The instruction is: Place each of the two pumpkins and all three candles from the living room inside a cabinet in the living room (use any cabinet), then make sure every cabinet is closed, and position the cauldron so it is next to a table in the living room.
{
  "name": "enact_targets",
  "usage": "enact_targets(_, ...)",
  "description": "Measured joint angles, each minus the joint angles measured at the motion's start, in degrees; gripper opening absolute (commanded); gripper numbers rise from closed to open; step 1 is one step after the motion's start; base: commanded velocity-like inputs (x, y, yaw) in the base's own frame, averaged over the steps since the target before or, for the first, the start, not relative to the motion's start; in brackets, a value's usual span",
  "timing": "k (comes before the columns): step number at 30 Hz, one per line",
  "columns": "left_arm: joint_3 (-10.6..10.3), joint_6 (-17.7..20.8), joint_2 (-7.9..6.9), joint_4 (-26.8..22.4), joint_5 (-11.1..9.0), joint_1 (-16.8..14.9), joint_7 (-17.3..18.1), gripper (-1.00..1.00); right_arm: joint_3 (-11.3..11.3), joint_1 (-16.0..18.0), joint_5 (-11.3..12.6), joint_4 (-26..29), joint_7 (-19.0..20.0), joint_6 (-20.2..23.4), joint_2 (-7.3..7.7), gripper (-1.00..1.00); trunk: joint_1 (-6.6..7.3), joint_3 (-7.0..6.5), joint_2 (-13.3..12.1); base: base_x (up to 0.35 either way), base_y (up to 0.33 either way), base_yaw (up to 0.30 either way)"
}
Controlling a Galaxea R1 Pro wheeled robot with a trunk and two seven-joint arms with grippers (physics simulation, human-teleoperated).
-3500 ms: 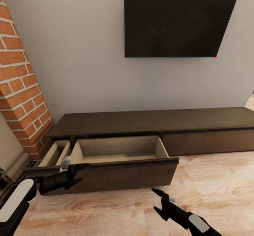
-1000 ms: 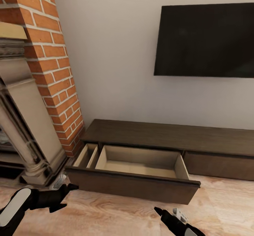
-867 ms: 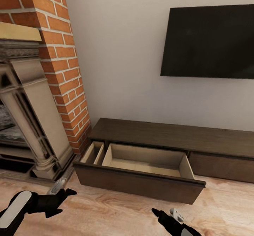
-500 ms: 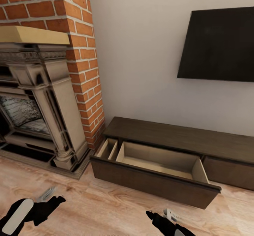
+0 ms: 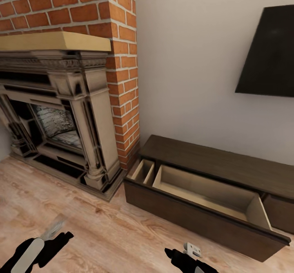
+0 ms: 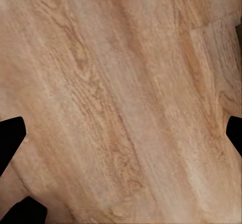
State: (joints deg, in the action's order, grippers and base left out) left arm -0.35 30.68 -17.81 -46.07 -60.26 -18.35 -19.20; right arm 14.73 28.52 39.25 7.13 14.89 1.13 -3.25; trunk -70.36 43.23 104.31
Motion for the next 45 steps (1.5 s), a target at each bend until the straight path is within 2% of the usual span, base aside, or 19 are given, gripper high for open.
enact_targets(5, -0.7, -2.4, 0.21, 2.9, 1.6, 0.0, 5.8, 1.0, -0.1, 0.0, 0.0, 0.1, -0.1, -0.2, 0.01, 1.0, 0.01, 0.12, 0.0, 0.183, 0.239, 0.29)
enact_targets(8, -0.7, -2.7, 0.2, 3.9, 2.2, 0.0, 7.8, 1.0, -0.1, 0.0, 0.0, 0.4, -0.1, -0.4, 0.05, 1.0, 0.01, 0.22, 0.0, 0.225, 0.228, 0.285)
enact_targets(15, -0.8, -3.4, 0.18, 4.9, 2.4, 0.0, 8.8, 1.0, -0.1, 0.0, 0.0, 0.7, -0.1, -4.0, 0.0, 1.0, 0.01, 0.46, 0.0, 0.236, 0.225, 0.283)
enact_targets(22, -0.8, -5.9, 0.26, 8.6, 2.5, 0.0, 8.9, 1.0, 0.0, 0.0, 0.0, 0.7, 0.1, -4.6, 0.05, 1.0, 0.01, 0.71, 0.0, 0.243, 0.224, 0.281)
enact_targets(24, -0.8, -6.9, 0.27, 9.1, 2.5, 0.0, 8.9, 1.0, 1.4, 0.0, 0.0, 0.7, 0.1, -4.7, 0.07, 1.0, 0.01, 0.79, 0.0, 0.218, 0.233, 0.269)
enact_targets(28, -0.7, -7.3, 0.27, 9.4, 2.5, 0.0, 9.0, 1.0, 6.4, 0.0, -0.1, 0.8, 0.2, -5.1, 0.03, 1.0, -0.01, 1.02, 0.0, 0.085, 0.269, 0.219)
enact_targets(30, -0.7, -7.4, 0.27, 9.4, 2.5, 0.0, 9.1, 1.0, 7.8, 0.0, 0.0, 0.8, 0.2, -5.2, 0.05, 1.0, -0.01, 1.16, 0.0, 0.021, 0.284, 0.19)
enact_targets(35, -0.6, -7.4, 0.27, 9.4, 2.4, 0.0, 9.1, 1.0, 8.7, 0.0, 0.0, 0.8, 0.1, -5.1, 0.09, 1.0, -0.01, 1.53, 0.0, 0.005, 0.294, 0.186)
enact_targets(45, -0.4, -7.4, 0.23, 9.4, 2.1, 0.0, 9.1, 1.0, 9.0, 0.0, -0.1, 0.9, 0.7, -5.5, 0.17, 1.0, -0.01, 1.88, 0.0, 0.002, 0.33, 0.079)
